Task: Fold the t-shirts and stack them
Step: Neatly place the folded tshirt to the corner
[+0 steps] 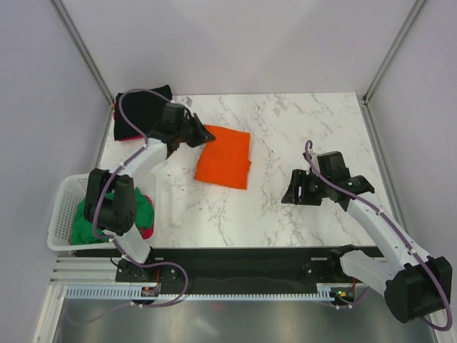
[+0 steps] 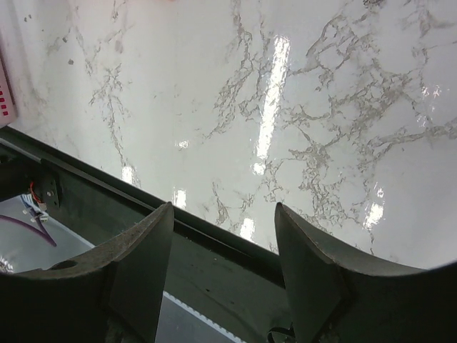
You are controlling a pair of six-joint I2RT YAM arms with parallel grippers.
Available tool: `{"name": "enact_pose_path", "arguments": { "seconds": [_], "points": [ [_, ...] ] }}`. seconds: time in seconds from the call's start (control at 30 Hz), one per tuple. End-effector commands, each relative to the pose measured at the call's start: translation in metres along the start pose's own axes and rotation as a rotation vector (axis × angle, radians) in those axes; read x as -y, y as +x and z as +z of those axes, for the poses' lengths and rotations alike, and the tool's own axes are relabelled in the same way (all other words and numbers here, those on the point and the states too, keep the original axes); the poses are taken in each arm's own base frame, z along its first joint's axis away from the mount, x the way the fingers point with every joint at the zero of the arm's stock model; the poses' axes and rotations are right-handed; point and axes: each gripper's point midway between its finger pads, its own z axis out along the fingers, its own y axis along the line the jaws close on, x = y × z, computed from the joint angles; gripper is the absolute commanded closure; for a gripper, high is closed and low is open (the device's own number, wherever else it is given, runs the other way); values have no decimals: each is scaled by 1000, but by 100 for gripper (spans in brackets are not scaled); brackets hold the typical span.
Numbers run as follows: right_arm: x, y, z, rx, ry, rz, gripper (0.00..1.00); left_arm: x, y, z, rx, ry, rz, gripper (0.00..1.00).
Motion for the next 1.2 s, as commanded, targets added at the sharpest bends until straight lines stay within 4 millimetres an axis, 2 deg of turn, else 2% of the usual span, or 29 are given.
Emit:
{"name": "enact_pose_path", "arguments": {
  "seconds": [0.0, 0.07, 0.1, 0.13, 0.17, 0.2, 0.27, 0.3, 0.37, 0.4, 0.47, 0.63, 0.83, 0.87, 0.9, 1.17],
  "points": [
    [-11, -3, -9, 42, -51, -13, 34, -21, -47, -27, 8, -39, 102, 91],
    [-11, -2, -9, 44, -55, -21, 32, -39, -68, -34, 46, -99, 141, 91],
    [-12, -1, -10, 42, -59, -27, 32, -37, -85, -39, 82, -102, 170, 92],
    [-12, 0, -10, 40, -60, -31, 32, -41, -92, -43, 90, -118, 200, 93],
    [-11, 0, -10, 39, -60, -31, 32, -53, -106, -47, 110, -140, 191, 94],
    [-12, 0, -10, 38, -64, -36, 32, -50, -122, -53, 138, -125, 201, 94],
    [-12, 1, -10, 37, -65, -39, 32, -58, -142, -64, 167, -113, 204, 96],
    [-12, 1, -10, 36, -68, -39, 32, -55, -157, -69, 190, -103, 215, 98],
    [-13, 1, -10, 34, -74, -45, 32, -52, -169, -75, 196, -72, 255, 98],
    [-13, 1, -10, 32, -75, -44, 32, -65, -187, -85, 230, -81, 255, 98],
    [-14, 3, -9, 21, -82, -45, 32, -71, -198, -92, 235, -70, 305, 98],
    [-13, 6, -6, 6, -87, -44, 32, -66, -231, -110, 285, -67, 436, 98],
    [-13, 10, -3, -12, -91, -46, 32, -62, -262, -134, 349, -55, 482, 98],
    [-14, 10, -3, -12, -93, -48, 32, -66, -266, -136, 349, -46, 474, 98],
    [-14, 10, -2, -12, -94, -50, 32, -61, -274, -143, 369, -35, 479, 98],
    [-13, 12, 0, -20, -89, -51, 32, -58, -296, -169, 426, -5, 468, 98]
  ]
}}
